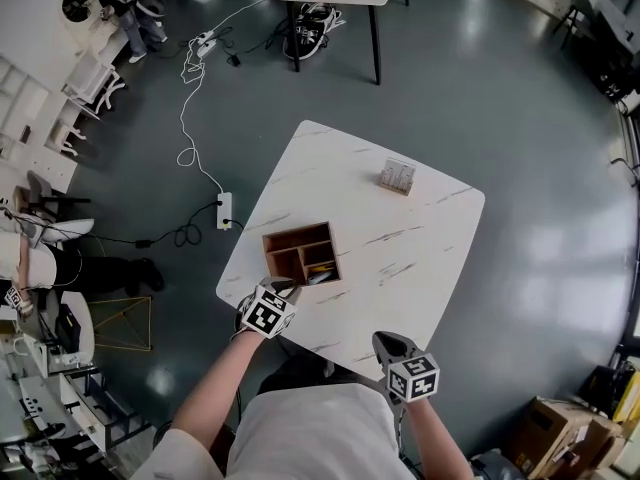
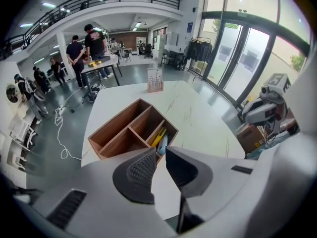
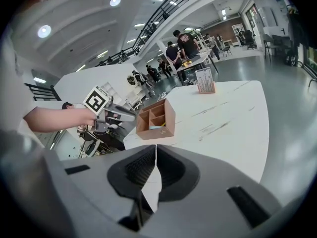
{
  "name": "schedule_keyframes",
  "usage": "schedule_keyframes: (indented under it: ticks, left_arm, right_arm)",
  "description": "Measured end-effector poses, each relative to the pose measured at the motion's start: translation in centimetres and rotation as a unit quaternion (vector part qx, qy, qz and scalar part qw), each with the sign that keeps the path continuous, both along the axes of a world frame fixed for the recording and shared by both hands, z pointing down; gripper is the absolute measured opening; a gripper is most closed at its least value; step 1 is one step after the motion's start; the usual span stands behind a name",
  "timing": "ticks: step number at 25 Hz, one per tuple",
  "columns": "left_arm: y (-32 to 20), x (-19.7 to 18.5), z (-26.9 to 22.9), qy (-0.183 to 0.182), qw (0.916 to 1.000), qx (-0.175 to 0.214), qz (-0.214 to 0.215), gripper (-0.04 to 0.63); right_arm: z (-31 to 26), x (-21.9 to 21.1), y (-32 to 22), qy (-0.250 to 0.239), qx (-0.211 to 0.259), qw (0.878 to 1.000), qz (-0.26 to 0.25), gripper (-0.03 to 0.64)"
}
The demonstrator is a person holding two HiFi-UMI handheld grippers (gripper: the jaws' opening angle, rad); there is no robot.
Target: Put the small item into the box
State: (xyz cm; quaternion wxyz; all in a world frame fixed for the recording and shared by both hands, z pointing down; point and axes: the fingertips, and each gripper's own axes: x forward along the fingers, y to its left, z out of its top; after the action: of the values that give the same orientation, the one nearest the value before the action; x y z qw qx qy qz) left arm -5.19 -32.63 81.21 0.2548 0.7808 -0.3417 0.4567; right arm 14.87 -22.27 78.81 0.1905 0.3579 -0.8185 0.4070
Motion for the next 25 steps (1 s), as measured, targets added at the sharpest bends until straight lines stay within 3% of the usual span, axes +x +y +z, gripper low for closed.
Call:
schedule_keyframes:
  ticks: [6,9,14,18,25]
  left_arm:
    - [1.3,-1.3,-1.2,0.021,0.9994,0.002,-0.027,0.052]
    - [2.0,-2.0,-2.0,0.056,0.9966,0.008,-0.060,0.043]
    - [3.5,-3.6,-4.3,0.118,0.9861,0.041,-0.110,0.032]
    - [5.6,-5.6,-7.0,0.167,0.9723,0.077,-0.145,0.028]
    - [10.9,-8.7,-9.9,0.210,0.9547,0.111,-0.179,0.018]
  right_arm:
    - [-1.0,-0.3,0.0,0.003,0.015,1.000,0.004,0.028]
    - [-1.3,-0.8,1.0,0.009,0.020,1.000,0.001,0.028]
    - [-1.9,-1.9,3.6,0.028,0.027,0.999,-0.008,0.028]
    - [-3.4,-3.0,5.3,0.041,0.043,0.998,-0.009,0.028]
    - [-6.2,-4.2,8.1,0.059,0.079,0.995,-0.007,0.028]
